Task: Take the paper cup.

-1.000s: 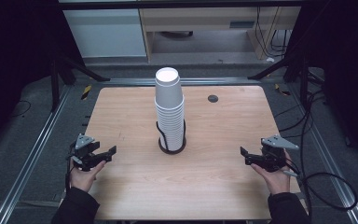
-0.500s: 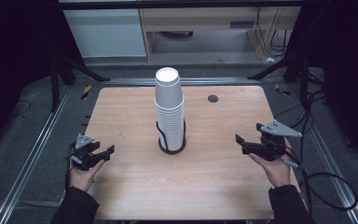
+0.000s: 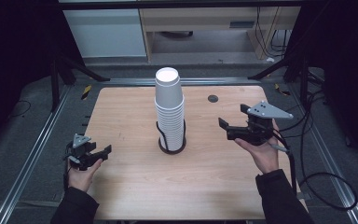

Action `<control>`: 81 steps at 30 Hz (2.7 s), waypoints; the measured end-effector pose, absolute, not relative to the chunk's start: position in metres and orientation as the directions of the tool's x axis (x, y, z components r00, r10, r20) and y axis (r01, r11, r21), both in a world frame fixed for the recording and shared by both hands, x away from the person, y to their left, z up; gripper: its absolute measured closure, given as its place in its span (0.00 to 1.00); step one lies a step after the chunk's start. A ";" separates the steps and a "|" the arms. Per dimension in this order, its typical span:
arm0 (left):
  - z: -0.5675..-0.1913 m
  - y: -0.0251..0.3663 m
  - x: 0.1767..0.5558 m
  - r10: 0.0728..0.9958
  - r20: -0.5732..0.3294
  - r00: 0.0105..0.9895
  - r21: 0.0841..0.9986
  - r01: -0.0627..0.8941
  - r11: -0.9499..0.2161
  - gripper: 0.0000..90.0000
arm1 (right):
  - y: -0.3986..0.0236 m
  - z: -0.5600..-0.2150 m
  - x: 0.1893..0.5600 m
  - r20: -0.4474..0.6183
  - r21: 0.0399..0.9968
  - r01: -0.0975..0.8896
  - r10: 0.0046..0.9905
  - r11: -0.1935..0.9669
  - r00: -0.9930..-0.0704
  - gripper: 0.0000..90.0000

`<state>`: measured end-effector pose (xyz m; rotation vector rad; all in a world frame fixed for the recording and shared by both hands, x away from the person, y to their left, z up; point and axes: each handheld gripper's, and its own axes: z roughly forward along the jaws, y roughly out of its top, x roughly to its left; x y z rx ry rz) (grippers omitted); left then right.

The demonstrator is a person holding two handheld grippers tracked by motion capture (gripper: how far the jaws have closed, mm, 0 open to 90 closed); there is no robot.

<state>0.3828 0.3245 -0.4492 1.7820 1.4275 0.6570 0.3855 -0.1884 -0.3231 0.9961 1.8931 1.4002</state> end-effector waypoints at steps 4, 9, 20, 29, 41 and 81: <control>-0.450 0.323 0.383 0.966 -0.055 0.254 0.806 0.583 -0.107 0.35 | -0.175 -0.316 0.390 -0.018 0.964 0.208 0.822 0.165 -0.570 0.12; -0.450 0.322 0.383 0.961 -0.059 0.271 0.806 0.580 -0.115 0.35 | -0.157 -0.304 0.396 -0.012 0.973 0.178 0.806 0.144 -0.592 0.12; -0.451 0.321 0.384 0.952 -0.077 0.296 0.801 0.588 -0.118 0.35 | -0.114 -0.284 0.410 0.013 0.985 0.138 0.757 0.103 -0.653 0.11; -0.450 0.319 0.385 0.948 -0.067 0.310 0.800 0.584 -0.134 0.34 | -0.080 -0.282 0.423 0.003 0.985 0.129 0.735 0.116 -0.679 0.10; -0.450 0.319 0.385 0.945 -0.068 0.320 0.800 0.584 -0.140 0.33 | -0.042 -0.294 0.443 0.004 0.981 0.145 0.737 0.127 -0.676 0.08; -0.451 0.317 0.385 0.940 -0.071 0.335 0.797 0.586 -0.148 0.33 | -0.025 -0.289 0.456 0.007 0.983 0.144 0.759 0.115 -0.651 0.17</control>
